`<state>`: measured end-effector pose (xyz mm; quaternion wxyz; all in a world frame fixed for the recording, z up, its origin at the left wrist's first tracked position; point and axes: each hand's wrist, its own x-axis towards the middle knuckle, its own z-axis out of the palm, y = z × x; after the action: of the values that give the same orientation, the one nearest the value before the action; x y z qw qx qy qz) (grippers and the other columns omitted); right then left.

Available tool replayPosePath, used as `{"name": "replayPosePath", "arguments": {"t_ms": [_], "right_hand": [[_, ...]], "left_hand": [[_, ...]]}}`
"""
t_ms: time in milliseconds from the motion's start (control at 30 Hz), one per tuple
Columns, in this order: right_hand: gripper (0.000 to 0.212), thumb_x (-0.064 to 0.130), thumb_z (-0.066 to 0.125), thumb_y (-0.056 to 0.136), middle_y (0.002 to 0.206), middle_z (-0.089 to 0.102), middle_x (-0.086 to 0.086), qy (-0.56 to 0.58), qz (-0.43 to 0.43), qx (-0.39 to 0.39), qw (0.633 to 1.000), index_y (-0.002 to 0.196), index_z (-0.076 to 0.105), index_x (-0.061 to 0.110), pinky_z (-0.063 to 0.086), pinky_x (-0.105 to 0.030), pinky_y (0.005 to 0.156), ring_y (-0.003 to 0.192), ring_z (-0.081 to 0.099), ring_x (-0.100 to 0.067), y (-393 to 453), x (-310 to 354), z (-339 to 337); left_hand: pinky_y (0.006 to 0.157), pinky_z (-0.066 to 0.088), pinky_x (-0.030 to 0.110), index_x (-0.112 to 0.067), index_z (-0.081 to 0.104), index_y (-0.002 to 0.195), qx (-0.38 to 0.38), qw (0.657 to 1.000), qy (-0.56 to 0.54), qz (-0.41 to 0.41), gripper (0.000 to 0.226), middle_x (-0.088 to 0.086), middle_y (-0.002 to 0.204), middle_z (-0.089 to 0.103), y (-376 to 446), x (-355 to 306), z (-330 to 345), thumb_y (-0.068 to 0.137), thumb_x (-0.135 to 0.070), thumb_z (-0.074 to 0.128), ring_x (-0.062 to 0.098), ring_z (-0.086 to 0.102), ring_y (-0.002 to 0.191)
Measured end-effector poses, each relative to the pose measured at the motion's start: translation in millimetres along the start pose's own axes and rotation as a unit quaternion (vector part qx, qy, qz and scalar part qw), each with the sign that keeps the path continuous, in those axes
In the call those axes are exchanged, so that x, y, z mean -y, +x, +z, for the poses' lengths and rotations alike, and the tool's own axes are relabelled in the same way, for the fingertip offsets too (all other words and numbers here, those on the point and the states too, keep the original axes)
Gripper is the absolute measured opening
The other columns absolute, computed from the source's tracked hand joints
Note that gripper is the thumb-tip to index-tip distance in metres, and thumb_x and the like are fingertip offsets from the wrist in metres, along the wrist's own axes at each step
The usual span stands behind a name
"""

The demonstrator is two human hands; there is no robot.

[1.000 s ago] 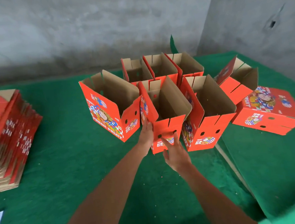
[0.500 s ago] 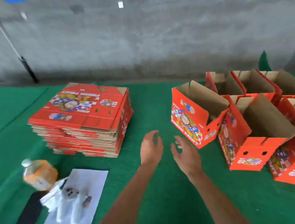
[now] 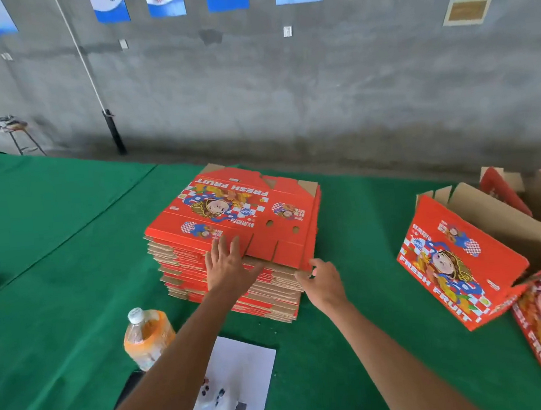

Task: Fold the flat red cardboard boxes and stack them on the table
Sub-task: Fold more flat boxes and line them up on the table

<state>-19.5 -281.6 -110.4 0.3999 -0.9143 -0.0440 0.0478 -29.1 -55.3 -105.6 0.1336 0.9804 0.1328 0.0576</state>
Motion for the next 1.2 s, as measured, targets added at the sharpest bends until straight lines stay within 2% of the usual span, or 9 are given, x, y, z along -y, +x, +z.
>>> {"name": "replayPosePath", "arguments": {"t_ms": [167,300,400,533,733,933,1033,1133,1200], "right_hand": [[0.049,0.054,0.056,0.100,0.127,0.046,-0.009,-0.074,0.026,-0.064,0.995,0.137,0.062,0.023,0.054,-0.031,0.070,0.093,0.064,-0.019,20.3,14.8,14.9],[0.040,0.037,0.066,0.095,0.062,0.049,-0.009,0.099,0.090,-0.060,0.989,0.064,0.058,0.013,0.060,-0.051,0.078,0.051,0.043,-0.020,39.8,29.8,19.0],[0.042,0.041,0.077,0.087,0.069,0.062,-0.020,0.212,0.184,-0.063,0.958,0.074,0.066,0.002,0.050,-0.036,0.066,0.069,0.067,-0.026,48.6,40.0,7.8],[0.032,0.042,0.078,0.088,0.062,0.054,0.004,0.262,0.182,0.020,0.948,0.077,0.059,0.018,0.046,-0.031,0.056,0.058,0.049,-0.015,54.5,45.9,-5.3],[0.012,0.015,0.067,0.097,0.107,0.078,-0.005,0.426,-0.028,0.077,0.901,0.107,0.074,0.015,0.059,-0.041,0.092,0.098,0.075,-0.020,24.9,85.4,-24.9],[0.047,0.008,0.063,0.098,0.059,0.033,0.015,0.253,-0.320,-0.116,0.906,0.065,0.037,0.028,0.027,-0.027,0.055,0.056,0.030,-0.006,-25.2,143.4,-84.4],[0.038,0.008,0.061,0.099,0.081,0.039,0.021,0.114,-0.433,-0.145,0.882,0.075,0.040,0.029,0.031,-0.015,0.064,0.064,0.040,0.001,-56.4,148.1,-119.7],[0.030,0.020,0.061,0.102,0.113,0.051,0.002,0.047,-0.466,-0.154,0.870,0.077,0.044,0.017,0.046,-0.035,0.069,0.074,0.050,-0.008,-70.7,140.4,-152.7],[0.031,0.039,0.057,0.105,0.137,0.055,0.002,0.101,-0.445,-0.108,0.884,0.083,0.058,0.018,0.050,-0.039,0.093,0.113,0.061,-0.014,-75.3,128.1,-175.4]], "left_hand": [[0.125,-0.011,0.057,-0.028,0.006,0.166,0.019,0.996,0.082,0.035,0.100,0.008,0.174,-0.003,27.5,24.9,-1.2,0.089,-0.089,0.025,0.027,-0.009,0.160],[0.127,-0.009,0.055,-0.023,0.004,0.166,0.041,0.994,0.096,0.041,0.104,0.005,0.174,-0.006,28.6,30.2,-1.5,0.088,-0.089,0.023,0.024,-0.010,0.160],[0.125,-0.010,0.057,-0.026,0.008,0.166,0.046,0.994,0.092,0.049,0.097,0.002,0.174,-0.004,22.9,33.6,-6.3,0.091,-0.086,0.022,0.022,-0.008,0.160],[0.122,-0.006,0.065,-0.033,0.033,0.158,0.037,0.998,0.014,0.051,0.073,0.005,0.171,0.019,13.9,27.4,-28.7,0.098,-0.070,0.015,0.027,0.012,0.159],[0.117,0.032,0.057,-0.016,0.060,0.133,0.063,0.982,-0.176,0.018,0.081,0.018,0.142,0.059,16.9,-33.7,-116.0,0.099,-0.077,0.019,0.037,0.052,0.135],[0.105,0.039,0.036,-0.028,0.039,0.155,0.051,0.945,-0.305,0.110,0.109,-0.001,0.150,0.054,-7.2,-137.1,-200.8,0.071,-0.097,0.047,0.022,0.051,0.138],[0.101,0.045,0.037,-0.032,0.041,0.152,0.039,0.930,-0.341,0.128,0.084,-0.005,0.133,0.059,-17.2,-170.4,-231.9,0.080,-0.068,0.065,0.020,0.057,0.126],[0.094,0.054,0.044,-0.023,0.058,0.135,-0.103,0.901,-0.392,0.152,0.038,0.007,0.108,0.071,-31.3,-197.4,-246.3,0.097,-0.022,0.053,0.034,0.067,0.108],[0.088,0.056,0.042,-0.026,0.067,0.121,-0.171,0.868,-0.438,0.159,0.031,0.003,0.104,0.075,-46.9,-208.2,-247.3,0.097,-0.019,0.047,0.027,0.070,0.101]]}}
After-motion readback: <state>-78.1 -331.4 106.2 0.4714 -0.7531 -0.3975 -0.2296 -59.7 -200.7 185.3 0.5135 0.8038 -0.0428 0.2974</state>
